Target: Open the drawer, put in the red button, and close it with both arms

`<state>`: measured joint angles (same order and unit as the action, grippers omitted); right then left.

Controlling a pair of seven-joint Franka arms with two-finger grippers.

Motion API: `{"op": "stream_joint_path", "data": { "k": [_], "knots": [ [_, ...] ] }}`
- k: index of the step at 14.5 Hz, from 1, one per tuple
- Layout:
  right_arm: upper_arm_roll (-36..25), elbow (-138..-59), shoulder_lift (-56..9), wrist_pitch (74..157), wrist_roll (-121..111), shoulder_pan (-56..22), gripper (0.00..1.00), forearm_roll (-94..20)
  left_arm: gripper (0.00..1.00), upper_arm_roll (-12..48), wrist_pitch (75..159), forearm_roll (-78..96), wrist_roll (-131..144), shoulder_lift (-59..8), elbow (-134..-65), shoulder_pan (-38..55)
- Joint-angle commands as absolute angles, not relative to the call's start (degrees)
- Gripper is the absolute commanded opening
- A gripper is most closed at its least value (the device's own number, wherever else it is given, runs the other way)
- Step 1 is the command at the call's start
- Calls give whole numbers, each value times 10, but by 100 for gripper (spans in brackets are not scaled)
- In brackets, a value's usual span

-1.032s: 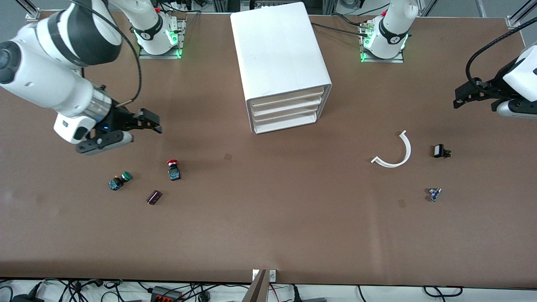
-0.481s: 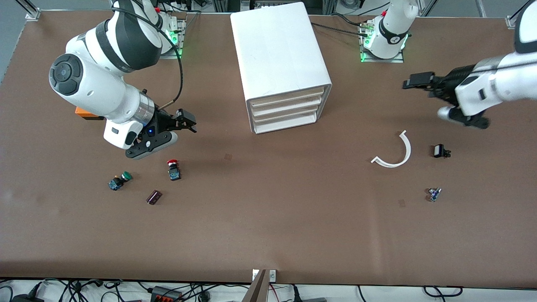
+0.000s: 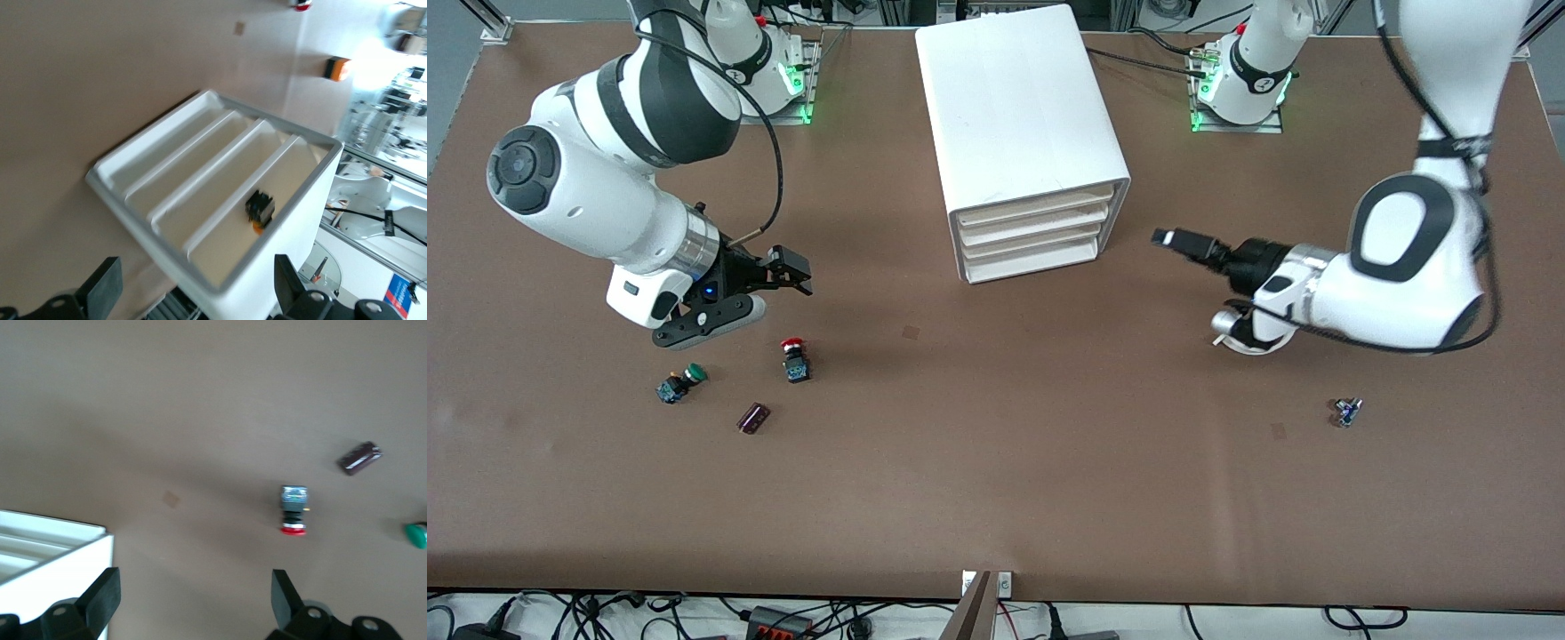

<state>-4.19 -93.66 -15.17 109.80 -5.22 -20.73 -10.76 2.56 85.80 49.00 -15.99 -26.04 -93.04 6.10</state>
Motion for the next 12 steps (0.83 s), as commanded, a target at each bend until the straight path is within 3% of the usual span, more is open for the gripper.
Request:
{"op": "stream_joint_path", "data": {
  "k": [1,6,9,12],
  "knots": [
    [-40,-924,-184,1099,-52,-208,100,-57,100,33,941,620,-312,-276,-1025,62],
    [-43,-924,-263,1164,-48,-203,100,-20,100,61,997,689,-430,-289,-1108,77],
    [-43,-931,-319,1243,-19,-202,100,39,90,87,998,691,-467,-290,-1148,73],
    [-43,-930,-344,1252,-3,-202,100,35,82,98,1009,696,-504,-291,-1174,76]
  ]
}}
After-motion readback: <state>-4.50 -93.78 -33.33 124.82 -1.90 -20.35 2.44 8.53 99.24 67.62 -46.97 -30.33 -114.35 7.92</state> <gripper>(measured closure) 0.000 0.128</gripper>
